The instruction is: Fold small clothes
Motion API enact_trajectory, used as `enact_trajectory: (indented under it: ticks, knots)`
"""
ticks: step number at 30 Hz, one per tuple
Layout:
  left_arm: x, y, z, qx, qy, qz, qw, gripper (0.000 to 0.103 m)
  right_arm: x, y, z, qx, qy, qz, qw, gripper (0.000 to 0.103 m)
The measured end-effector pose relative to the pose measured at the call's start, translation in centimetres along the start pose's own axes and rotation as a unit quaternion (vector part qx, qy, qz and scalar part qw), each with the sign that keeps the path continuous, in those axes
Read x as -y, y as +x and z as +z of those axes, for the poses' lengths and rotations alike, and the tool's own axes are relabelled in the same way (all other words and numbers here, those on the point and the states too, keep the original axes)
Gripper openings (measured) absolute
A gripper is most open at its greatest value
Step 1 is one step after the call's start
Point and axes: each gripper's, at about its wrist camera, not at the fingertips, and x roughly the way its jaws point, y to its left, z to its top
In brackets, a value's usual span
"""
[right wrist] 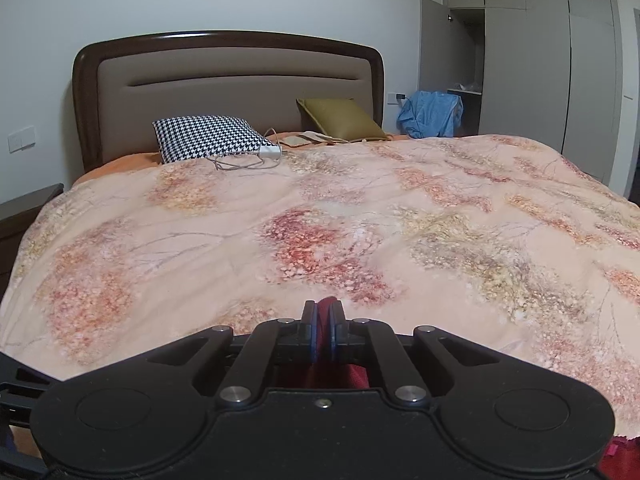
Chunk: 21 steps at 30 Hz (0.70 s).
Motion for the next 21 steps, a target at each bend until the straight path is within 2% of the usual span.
enact_trajectory:
  ticks: [5, 6, 8, 9, 10, 11, 14, 15, 16, 20, 21]
  knots:
    - [-1.5, 0.0, -0.6, -0.014, -0.048, 0.002, 0.9988, 0.007, -1.2, 0.9, -0.7, 0.001, 0.003, 0.006, 1.000, 0.007]
    - [-1.6, -0.2, -0.6, -0.016, -0.050, 0.000, 0.9986, 0.007, -1.3, 0.8, -0.7, 0.001, 0.000, 0.009, 1.000, 0.010]
    - [-1.6, -0.3, -0.9, -0.024, -0.049, -0.005, 0.9985, 0.009, -1.3, 0.4, -0.7, -0.001, -0.002, 0.010, 1.000, 0.032]
    - [-1.8, -0.3, -1.0, -0.029, -0.051, -0.007, 0.9983, 0.011, -1.0, 0.0, -0.7, 0.000, 0.001, 0.005, 1.000, 0.047]
    - [-2.0, -0.4, -1.1, -0.036, -0.053, -0.010, 0.9979, 0.012, -0.6, -0.5, -0.8, 0.003, 0.005, 0.002, 1.000, 0.058]
    - [-2.0, -0.5, -1.2, -0.039, -0.053, -0.010, 0.9978, 0.012, -0.1, -1.3, -1.0, 0.006, 0.007, -0.002, 1.000, 0.061]
    - [-1.7, -1.5, -1.6, -0.042, -0.050, -0.015, 0.9978, 0.030, 1.5, -4.2, -2.2, 0.005, 0.005, -0.033, 0.999, 0.075]
    - [-1.6, -1.9, -1.6, -0.041, -0.048, -0.016, 0.9979, 0.045, 2.1, -5.5, -3.0, 0.003, 0.004, -0.049, 0.999, 0.082]
    - [-1.5, -2.1, -1.5, -0.038, -0.047, -0.014, 0.9980, 0.061, 2.6, -6.9, -3.8, 0.001, 0.006, -0.065, 0.998, 0.084]
    - [-1.3, -2.5, -0.1, -0.017, -0.053, 0.006, 0.9985, 0.074, 4.3, -12.9, -8.1, 0.000, 0.005, -0.119, 0.993, 0.095]
    - [-1.3, -2.3, 0.4, -0.010, -0.060, 0.014, 0.9981, 0.080, 4.7, -14.4, -9.2, 0.001, 0.007, -0.139, 0.990, 0.097]
